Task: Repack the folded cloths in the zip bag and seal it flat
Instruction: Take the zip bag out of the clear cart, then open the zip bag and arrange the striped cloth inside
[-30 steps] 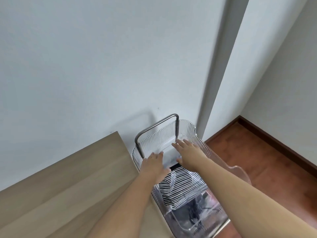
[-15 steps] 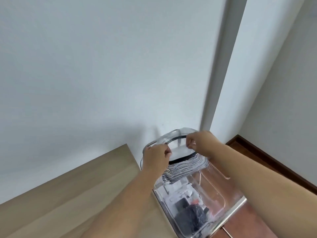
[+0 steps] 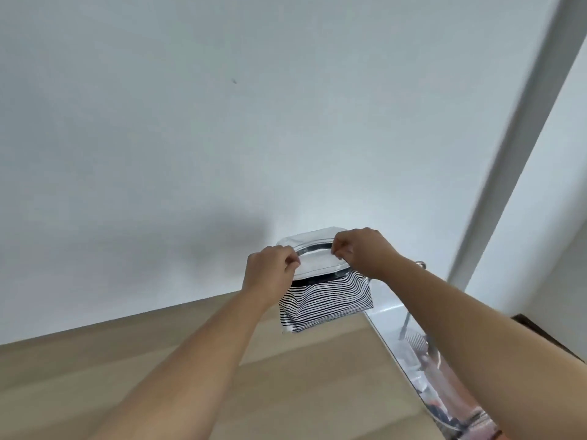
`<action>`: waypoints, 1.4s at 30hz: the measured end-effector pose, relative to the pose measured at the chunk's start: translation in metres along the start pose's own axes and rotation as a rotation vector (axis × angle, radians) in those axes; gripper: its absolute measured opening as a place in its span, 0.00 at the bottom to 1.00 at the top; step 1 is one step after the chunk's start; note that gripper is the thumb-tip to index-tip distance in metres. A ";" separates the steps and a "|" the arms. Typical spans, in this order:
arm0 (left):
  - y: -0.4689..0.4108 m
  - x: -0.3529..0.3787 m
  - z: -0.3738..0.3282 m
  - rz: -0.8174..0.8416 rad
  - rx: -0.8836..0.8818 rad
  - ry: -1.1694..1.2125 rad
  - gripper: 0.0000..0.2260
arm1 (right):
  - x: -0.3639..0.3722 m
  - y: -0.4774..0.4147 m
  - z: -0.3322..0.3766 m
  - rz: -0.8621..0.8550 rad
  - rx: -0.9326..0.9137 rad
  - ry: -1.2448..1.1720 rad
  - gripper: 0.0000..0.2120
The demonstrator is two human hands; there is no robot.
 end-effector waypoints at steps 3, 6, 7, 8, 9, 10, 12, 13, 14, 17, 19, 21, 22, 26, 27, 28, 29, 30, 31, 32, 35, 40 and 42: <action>0.047 -0.041 0.067 0.067 -0.106 0.046 0.05 | 0.044 0.008 0.076 0.097 -0.063 -0.007 0.07; 0.097 -0.079 0.132 0.132 -0.232 0.090 0.04 | 0.089 0.020 0.147 0.198 -0.127 0.015 0.07; 0.113 -0.088 0.152 0.154 -0.254 0.099 0.03 | 0.104 0.025 0.168 0.232 -0.145 0.013 0.06; 0.126 -0.093 0.167 0.174 -0.268 0.110 0.03 | 0.116 0.028 0.184 0.260 -0.159 0.005 0.06; 0.141 -0.099 0.183 0.191 -0.286 0.124 0.03 | 0.129 0.032 0.201 0.288 -0.168 -0.012 0.06; 0.154 -0.103 0.198 0.204 -0.307 0.143 0.03 | 0.140 0.034 0.216 0.314 -0.172 -0.035 0.06; 0.179 -0.109 0.225 0.230 -0.354 0.172 0.04 | 0.162 0.039 0.242 0.364 -0.185 -0.063 0.06; 0.189 -0.108 0.234 0.256 -0.370 0.170 0.05 | 0.171 0.042 0.252 0.381 -0.199 -0.057 0.06; 0.200 -0.106 0.243 0.286 -0.379 0.158 0.06 | 0.182 0.045 0.261 0.398 -0.209 -0.050 0.06; 0.224 -0.097 0.260 0.342 -0.404 0.122 0.06 | 0.214 0.059 0.275 0.438 -0.187 -0.052 0.07; 0.237 -0.088 0.265 0.355 -0.421 0.087 0.11 | 0.230 0.067 0.273 0.449 -0.157 -0.047 0.07; 0.248 -0.079 0.262 0.327 -0.344 -0.023 0.22 | 0.242 0.071 0.269 0.448 -0.136 -0.054 0.07; 0.252 -0.075 0.256 0.288 -0.263 -0.101 0.26 | 0.245 0.072 0.266 0.451 -0.128 -0.056 0.07; 0.261 -0.056 0.219 0.198 0.014 -0.335 0.28 | 0.253 0.072 0.261 0.477 -0.135 -0.070 0.06; 0.262 -0.051 0.211 0.189 0.048 -0.378 0.27 | 0.253 0.072 0.261 0.486 -0.143 -0.073 0.06; 0.263 -0.048 0.205 0.176 0.067 -0.412 0.26 | 0.253 0.073 0.261 0.494 -0.152 -0.077 0.06; 0.263 -0.046 0.200 0.170 0.084 -0.453 0.24 | 0.253 0.073 0.260 0.501 -0.163 -0.080 0.06; 0.262 -0.045 0.196 0.158 0.100 -0.476 0.22 | 0.253 0.073 0.260 0.508 -0.172 -0.084 0.06; 0.260 -0.046 0.193 0.124 0.119 -0.486 0.19 | 0.253 0.073 0.259 0.516 -0.175 -0.093 0.06; 0.258 -0.048 0.192 0.088 0.142 -0.488 0.16 | 0.253 0.073 0.258 0.522 -0.175 -0.105 0.06; 0.255 -0.054 0.190 0.038 0.198 -0.482 0.09 | 0.251 0.075 0.255 0.503 -0.183 -0.107 0.07; 0.250 -0.062 0.193 0.061 0.066 -0.433 0.06 | 0.233 0.104 0.249 0.090 -0.348 -0.011 0.12; 0.247 -0.059 0.197 0.101 -0.029 -0.338 0.08 | 0.237 0.124 0.245 0.023 -0.379 0.046 0.13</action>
Point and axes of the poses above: each hand's wrist, its own y-axis away from the middle knuckle, its own x-axis out of the palm, z = x × y, the point moved 7 cm from there along -y, towards the middle knuckle, and after that the axes turned 1 degree about -z, right-handed, at the moved point
